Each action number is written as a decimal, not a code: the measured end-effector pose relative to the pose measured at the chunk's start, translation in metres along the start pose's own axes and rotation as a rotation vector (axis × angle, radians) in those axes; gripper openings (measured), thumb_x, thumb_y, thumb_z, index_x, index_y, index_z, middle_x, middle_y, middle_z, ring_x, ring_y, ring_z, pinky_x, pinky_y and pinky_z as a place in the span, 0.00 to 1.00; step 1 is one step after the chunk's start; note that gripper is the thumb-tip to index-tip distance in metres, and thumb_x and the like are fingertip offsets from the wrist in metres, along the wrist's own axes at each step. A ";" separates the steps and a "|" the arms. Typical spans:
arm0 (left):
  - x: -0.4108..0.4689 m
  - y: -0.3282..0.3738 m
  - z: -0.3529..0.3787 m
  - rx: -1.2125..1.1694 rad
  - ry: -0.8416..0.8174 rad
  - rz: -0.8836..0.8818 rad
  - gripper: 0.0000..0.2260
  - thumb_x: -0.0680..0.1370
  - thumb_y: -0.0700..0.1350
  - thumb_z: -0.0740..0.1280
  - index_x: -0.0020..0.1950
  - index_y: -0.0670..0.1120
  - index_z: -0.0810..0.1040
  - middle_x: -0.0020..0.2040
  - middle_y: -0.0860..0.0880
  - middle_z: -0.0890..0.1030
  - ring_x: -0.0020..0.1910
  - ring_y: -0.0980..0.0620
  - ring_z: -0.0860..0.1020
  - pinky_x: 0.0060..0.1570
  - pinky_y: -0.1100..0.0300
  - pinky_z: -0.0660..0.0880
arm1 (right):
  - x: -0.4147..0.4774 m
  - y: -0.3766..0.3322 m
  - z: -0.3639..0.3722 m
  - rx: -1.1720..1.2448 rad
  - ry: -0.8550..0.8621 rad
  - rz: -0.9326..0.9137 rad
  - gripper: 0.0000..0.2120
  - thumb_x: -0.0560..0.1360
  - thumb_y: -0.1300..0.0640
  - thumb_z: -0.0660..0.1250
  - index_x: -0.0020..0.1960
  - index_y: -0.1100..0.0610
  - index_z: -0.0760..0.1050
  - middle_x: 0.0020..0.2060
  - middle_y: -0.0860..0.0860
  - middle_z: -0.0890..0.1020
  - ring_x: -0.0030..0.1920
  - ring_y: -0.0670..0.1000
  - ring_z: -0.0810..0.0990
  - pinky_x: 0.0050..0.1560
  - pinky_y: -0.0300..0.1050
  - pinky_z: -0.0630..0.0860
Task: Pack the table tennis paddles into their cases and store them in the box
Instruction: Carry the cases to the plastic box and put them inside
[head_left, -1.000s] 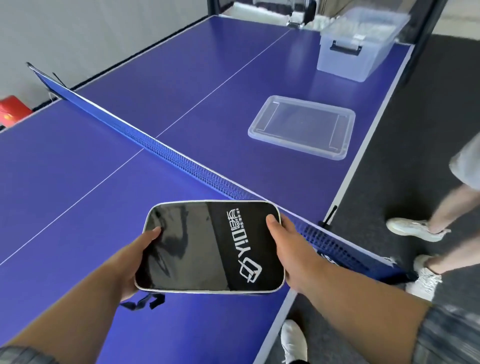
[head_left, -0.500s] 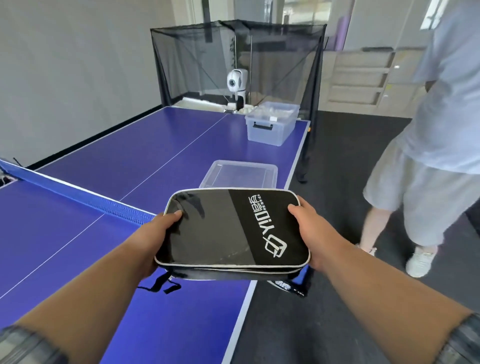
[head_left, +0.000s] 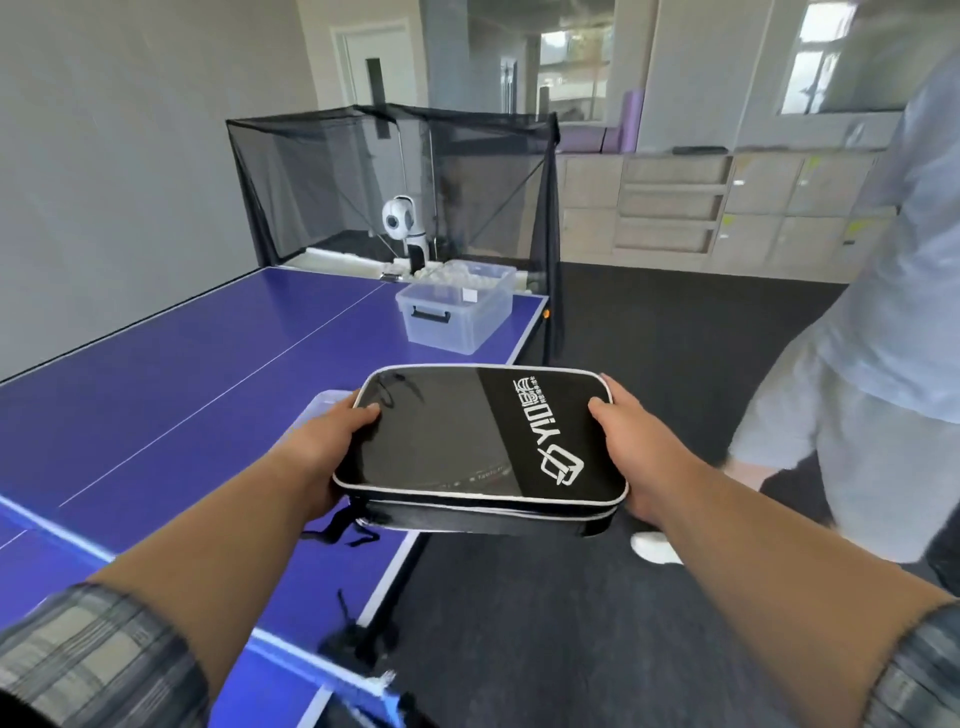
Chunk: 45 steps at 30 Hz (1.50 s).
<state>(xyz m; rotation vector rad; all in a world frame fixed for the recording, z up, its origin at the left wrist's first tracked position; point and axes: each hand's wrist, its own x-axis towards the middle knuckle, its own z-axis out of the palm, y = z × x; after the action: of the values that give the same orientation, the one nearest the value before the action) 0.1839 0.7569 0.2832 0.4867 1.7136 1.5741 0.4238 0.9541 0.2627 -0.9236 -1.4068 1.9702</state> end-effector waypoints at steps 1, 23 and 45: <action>0.010 0.004 0.018 -0.006 0.011 -0.015 0.09 0.81 0.46 0.62 0.55 0.50 0.82 0.52 0.44 0.85 0.50 0.45 0.84 0.57 0.46 0.78 | 0.010 -0.010 -0.013 -0.004 0.006 0.004 0.21 0.80 0.55 0.54 0.47 0.33 0.80 0.46 0.51 0.88 0.45 0.55 0.88 0.41 0.56 0.83; 0.379 0.084 0.196 -0.063 0.068 -0.062 0.09 0.81 0.48 0.63 0.55 0.55 0.82 0.47 0.48 0.87 0.43 0.49 0.86 0.40 0.57 0.80 | 0.378 -0.134 -0.141 -0.094 0.041 0.026 0.26 0.81 0.60 0.54 0.43 0.35 0.83 0.42 0.49 0.88 0.40 0.52 0.88 0.31 0.46 0.81; 0.711 0.147 0.233 -0.189 0.662 -0.096 0.11 0.78 0.50 0.66 0.59 0.56 0.80 0.52 0.48 0.86 0.49 0.45 0.84 0.55 0.46 0.79 | 0.866 -0.219 -0.094 -0.243 -0.258 0.151 0.14 0.72 0.50 0.64 0.55 0.46 0.81 0.47 0.53 0.88 0.44 0.56 0.88 0.49 0.58 0.83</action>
<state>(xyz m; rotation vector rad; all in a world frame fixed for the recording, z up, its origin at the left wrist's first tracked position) -0.1369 1.4474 0.2434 -0.2449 1.9836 1.9315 -0.0273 1.7305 0.2619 -0.9281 -1.8007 2.1226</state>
